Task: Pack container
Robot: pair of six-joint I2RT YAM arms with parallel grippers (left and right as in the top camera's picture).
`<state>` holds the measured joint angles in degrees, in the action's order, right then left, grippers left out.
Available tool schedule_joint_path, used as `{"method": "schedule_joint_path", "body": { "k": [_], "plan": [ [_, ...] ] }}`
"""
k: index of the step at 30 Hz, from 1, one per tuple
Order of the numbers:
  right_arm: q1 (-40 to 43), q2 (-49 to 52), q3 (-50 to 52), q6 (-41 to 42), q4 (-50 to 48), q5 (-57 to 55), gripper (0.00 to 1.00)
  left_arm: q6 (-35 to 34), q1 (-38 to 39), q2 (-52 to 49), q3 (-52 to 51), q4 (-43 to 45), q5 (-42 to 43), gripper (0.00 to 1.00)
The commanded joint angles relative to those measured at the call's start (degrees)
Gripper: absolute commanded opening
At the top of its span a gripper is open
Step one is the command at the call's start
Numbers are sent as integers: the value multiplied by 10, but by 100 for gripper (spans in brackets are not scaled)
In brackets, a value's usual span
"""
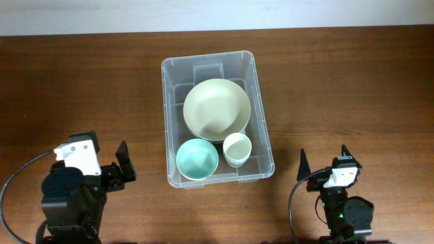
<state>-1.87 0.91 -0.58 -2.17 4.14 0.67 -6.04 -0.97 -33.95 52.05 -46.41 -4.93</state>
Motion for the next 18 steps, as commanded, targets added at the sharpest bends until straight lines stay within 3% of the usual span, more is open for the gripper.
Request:
{"method": "schedule_joint_path", "body": {
  "k": [1,12,18],
  "plan": [
    [-3,-4,3,-4,4,-1,98,-5,2,2,-4,1,-4,99],
    [-3,-4,3,-4,4,-1,99,-2,2,38,-77,-10,-6,100],
    [-3,-4,3,-4,4,-1,99,-1,2,132,-217,89,3,99]
  ]
}}
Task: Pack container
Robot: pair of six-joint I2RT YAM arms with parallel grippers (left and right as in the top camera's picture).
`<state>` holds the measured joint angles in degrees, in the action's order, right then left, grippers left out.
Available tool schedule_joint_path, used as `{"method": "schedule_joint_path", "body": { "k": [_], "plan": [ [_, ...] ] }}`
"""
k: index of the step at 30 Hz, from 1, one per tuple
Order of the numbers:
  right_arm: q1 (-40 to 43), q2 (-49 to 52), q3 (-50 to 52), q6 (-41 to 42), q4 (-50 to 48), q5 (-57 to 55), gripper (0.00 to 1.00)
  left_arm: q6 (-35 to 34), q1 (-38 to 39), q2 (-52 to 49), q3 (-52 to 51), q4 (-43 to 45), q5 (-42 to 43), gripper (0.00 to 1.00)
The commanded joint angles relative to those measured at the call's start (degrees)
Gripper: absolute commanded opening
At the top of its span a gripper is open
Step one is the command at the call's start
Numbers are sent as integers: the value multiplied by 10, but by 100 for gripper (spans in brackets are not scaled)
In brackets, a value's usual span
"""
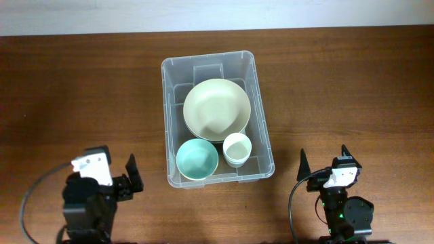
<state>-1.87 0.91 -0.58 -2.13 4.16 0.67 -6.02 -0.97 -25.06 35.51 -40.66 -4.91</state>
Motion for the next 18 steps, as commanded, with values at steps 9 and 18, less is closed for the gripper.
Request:
{"method": "schedule_joint_path", "body": {
  "k": [9,18],
  "plan": [
    [-3,-4,3,-5,3,-1,99,-1,2,165,-225,261,11,100],
    [-3,-4,3,-5,3,-1,99,0,2,177,-352,519,13,100]
  ]
}}
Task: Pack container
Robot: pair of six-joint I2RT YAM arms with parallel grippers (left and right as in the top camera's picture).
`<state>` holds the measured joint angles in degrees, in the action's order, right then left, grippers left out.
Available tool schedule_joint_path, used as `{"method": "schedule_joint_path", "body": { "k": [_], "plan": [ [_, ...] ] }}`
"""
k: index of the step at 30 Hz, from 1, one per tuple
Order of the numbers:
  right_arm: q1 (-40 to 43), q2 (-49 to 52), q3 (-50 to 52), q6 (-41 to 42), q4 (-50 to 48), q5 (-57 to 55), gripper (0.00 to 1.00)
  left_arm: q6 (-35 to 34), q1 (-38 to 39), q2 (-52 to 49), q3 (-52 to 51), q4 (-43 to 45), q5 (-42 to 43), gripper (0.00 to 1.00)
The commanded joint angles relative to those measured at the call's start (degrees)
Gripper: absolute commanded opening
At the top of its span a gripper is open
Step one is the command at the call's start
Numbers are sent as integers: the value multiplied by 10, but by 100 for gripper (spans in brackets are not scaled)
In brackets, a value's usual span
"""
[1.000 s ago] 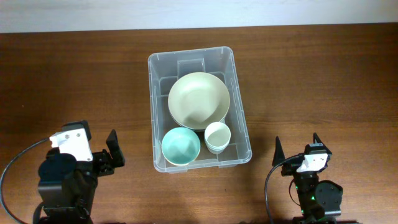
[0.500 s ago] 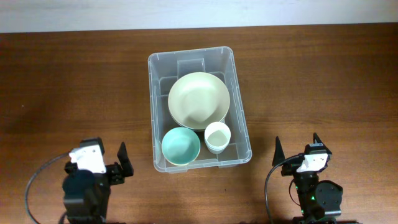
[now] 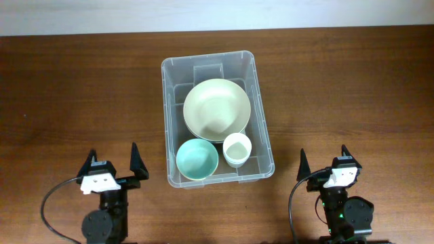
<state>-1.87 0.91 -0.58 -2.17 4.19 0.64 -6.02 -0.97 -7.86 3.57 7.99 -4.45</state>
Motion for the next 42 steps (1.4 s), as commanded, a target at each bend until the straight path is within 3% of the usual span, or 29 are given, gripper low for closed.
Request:
{"method": "schedule_joint_path", "body": {
  "k": [1,6,16,42],
  "plan": [
    [-3,-4,3,-4,3,0,99,9,2,5,-31,24,6,100],
    [-3,-4,3,-4,3,0,99,70,3,7,-31,15,7,100],
    [-3,-4,3,-4,3,0,99,71,3,38,-31,-127,33,100],
    [-3,-4,3,-4,3,0,99,74,5,76,-31,-127,41,100]
  ]
}}
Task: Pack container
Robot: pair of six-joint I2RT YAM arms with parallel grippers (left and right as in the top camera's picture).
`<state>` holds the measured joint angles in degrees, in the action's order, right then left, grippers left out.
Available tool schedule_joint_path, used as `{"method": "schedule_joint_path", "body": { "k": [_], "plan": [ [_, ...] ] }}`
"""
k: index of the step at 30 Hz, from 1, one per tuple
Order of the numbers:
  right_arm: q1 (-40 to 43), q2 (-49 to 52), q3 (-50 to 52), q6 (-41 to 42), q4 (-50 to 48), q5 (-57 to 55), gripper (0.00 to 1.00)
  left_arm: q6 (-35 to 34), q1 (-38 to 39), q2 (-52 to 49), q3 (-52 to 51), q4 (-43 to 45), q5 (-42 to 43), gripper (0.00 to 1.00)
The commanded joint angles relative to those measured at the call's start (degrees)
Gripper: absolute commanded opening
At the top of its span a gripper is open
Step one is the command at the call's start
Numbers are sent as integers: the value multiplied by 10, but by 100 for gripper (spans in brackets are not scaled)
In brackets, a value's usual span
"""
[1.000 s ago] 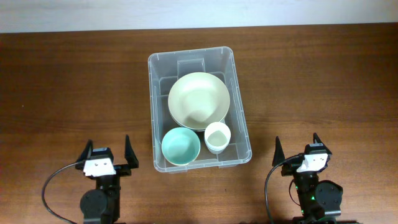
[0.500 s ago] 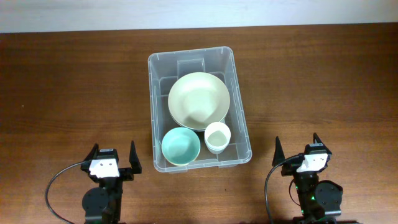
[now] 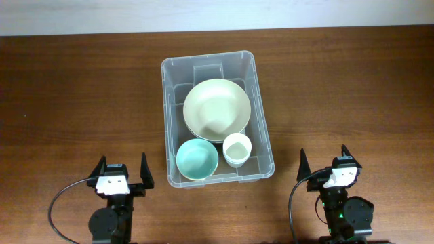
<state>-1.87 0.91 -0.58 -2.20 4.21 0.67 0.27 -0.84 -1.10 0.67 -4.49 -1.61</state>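
A clear plastic container (image 3: 263, 129) stands at the middle of the wooden table. Inside it lie a large pale-green bowl (image 3: 216, 109), a smaller teal bowl (image 3: 196, 159) at the front left and a white cup (image 3: 237, 149) at the front right. My left gripper (image 3: 123, 171) rests at the table's front edge, left of the container, open and holding nothing. My right gripper (image 3: 324, 160) sits at the front right, also open and holding nothing.
Bare brown table (image 3: 81, 88) surrounds the container on all sides. A pale wall strip (image 3: 203, 13) runs along the far edge. Black cables loop beside each arm base at the front.
My left arm has shifted a little to the right along the front edge and settled lower. The right arm and the container's contents have not moved.
My left arm stood raised at the front left, its gripper open and turned toward the container. It then drew back and folded down, and now rests at the front edge. The bowls and cup stayed in the container throughout; the right arm stayed still.
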Motion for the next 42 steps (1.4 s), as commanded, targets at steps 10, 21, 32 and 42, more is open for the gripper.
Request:
{"method": "schedule_joint_path", "body": {
  "k": [10,21,32,42],
  "plan": [
    [-3,-4,3,-4,3,-1,99,11,4,8,-2,-2,13,100],
    [-3,-4,3,-4,3,-1,99,11,22,8,-2,-3,12,100],
    [-3,-4,3,-4,3,-1,99,11,26,8,-2,-3,13,100],
    [-3,-4,3,-4,3,-1,99,11,26,8,-2,-3,13,100]
  ]
}}
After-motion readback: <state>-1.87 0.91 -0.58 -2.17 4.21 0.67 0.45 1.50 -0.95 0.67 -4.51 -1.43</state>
